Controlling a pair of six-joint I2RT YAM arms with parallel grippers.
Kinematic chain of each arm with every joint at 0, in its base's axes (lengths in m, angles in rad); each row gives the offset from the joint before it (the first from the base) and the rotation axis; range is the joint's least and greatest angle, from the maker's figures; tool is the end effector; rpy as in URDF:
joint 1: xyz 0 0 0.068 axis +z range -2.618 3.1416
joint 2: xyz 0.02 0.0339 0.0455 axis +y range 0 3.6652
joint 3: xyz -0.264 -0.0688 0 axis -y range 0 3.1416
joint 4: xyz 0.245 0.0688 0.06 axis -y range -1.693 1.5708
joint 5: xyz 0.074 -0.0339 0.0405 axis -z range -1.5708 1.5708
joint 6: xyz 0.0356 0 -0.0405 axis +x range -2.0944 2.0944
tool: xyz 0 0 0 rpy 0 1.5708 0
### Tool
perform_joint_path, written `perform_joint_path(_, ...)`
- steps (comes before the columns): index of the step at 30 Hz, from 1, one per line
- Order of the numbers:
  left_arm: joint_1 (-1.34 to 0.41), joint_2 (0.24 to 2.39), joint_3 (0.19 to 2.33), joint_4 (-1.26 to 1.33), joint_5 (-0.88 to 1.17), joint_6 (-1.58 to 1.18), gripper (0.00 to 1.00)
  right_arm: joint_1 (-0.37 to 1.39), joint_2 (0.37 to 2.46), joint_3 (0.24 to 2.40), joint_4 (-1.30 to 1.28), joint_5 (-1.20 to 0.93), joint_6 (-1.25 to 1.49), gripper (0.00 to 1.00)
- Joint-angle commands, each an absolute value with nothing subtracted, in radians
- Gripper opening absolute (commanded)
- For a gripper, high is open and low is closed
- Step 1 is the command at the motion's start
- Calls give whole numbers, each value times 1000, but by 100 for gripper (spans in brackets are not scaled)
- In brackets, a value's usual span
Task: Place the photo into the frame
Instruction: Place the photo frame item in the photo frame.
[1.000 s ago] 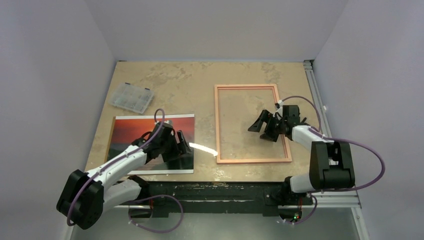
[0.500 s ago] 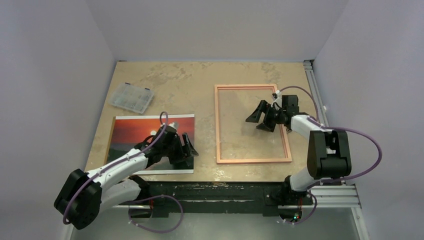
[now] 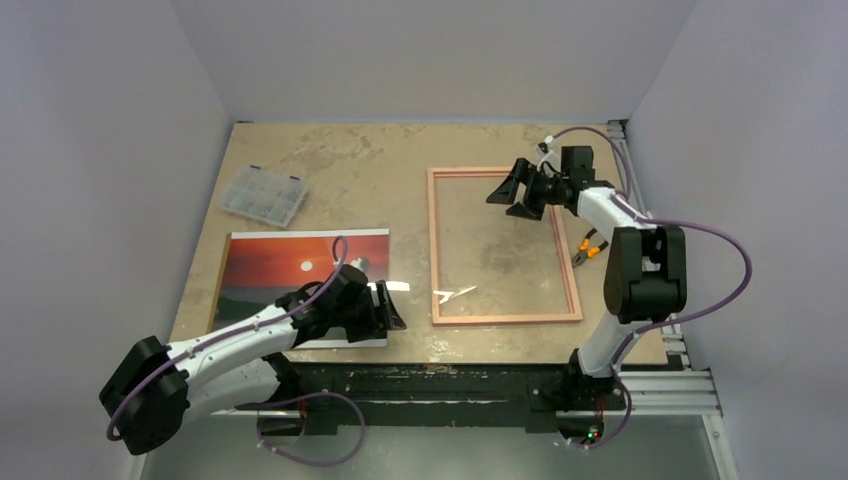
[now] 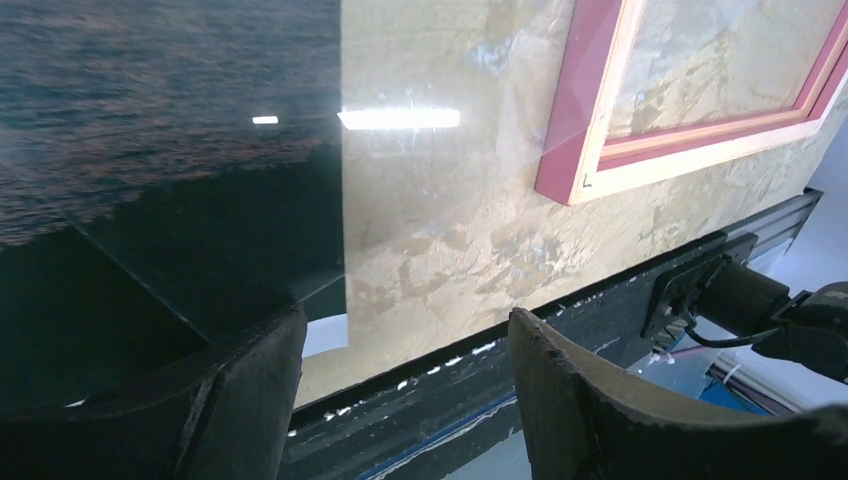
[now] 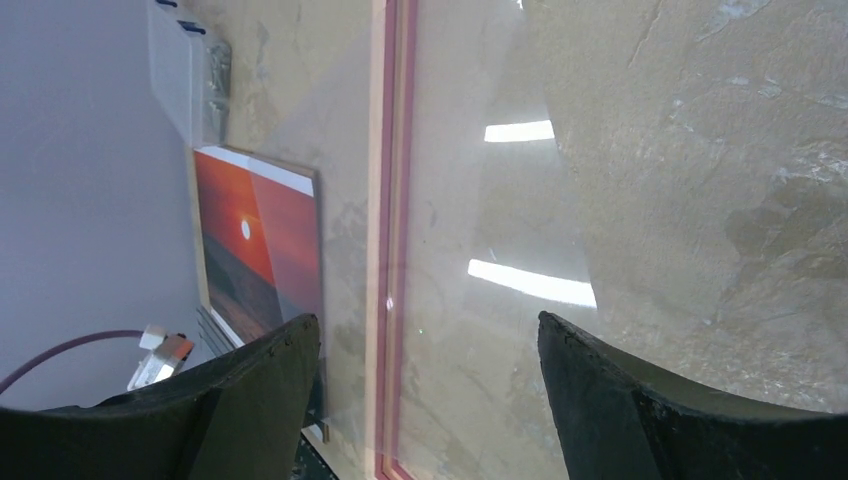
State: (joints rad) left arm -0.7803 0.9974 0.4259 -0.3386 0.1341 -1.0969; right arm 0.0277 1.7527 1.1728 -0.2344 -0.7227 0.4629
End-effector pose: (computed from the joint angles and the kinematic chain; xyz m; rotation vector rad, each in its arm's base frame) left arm 0.1263 -0.1317 0.1669 -0.3678 2.7024 -0.8625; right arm 0.3739 0.0339 0.2159 0.1634 2.3812 1.0932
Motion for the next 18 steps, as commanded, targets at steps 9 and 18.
perform_joint_path(9, -849, 1086, 471, -244, 109, -1138, 72, 31, 1516, 1017, -317, -687, 481, 80)
perform_joint_path(18, -847, 1038, 558, -358, 106, -1035, 72, 43, 1225, 561, -65, -747, 761, 80)
